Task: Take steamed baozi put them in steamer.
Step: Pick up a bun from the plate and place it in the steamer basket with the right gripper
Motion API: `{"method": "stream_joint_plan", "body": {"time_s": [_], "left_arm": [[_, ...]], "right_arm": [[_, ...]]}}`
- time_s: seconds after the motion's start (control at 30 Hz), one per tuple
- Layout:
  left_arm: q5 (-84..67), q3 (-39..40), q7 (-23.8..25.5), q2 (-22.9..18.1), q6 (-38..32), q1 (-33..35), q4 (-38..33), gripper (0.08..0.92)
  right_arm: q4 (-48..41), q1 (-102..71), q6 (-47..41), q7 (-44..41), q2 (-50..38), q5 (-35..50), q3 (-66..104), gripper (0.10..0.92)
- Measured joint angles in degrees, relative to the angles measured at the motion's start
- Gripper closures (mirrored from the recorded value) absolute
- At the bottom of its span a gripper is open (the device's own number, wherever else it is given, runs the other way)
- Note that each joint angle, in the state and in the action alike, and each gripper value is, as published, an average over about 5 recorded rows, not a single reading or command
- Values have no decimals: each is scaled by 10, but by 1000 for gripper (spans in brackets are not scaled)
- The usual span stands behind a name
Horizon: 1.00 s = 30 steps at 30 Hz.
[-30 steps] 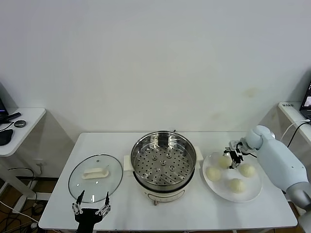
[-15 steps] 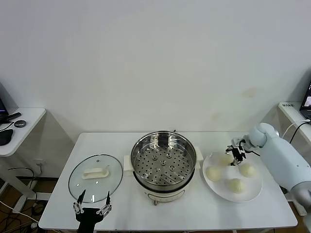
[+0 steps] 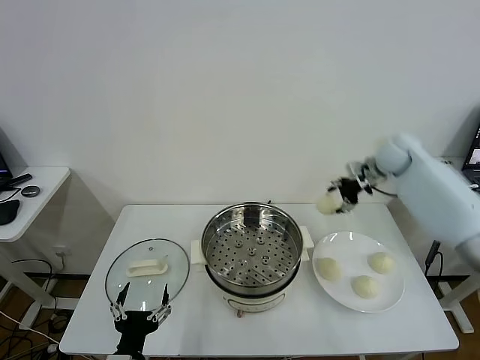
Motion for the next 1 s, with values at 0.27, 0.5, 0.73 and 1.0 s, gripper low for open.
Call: {"method": "stream_joint_plan", "body": {"time_s": [0.27, 0.5, 0.73, 1.0], "left_arm": [[-1, -4, -3, -1, 0, -2, -13, 177], [-2, -8, -8, -4, 0, -5, -12, 177], [-3, -7, -5, -6, 0, -13, -8, 177], [-5, -4, -3, -4, 1, -18, -1, 177]], "right_arm": [[-38, 94, 113, -36, 87, 84, -87, 365], [-14, 123, 217, -51, 123, 104, -149, 364], [18, 125, 302, -52, 151, 85, -201, 364], [26, 107, 366, -47, 172, 17, -221, 364]]}}
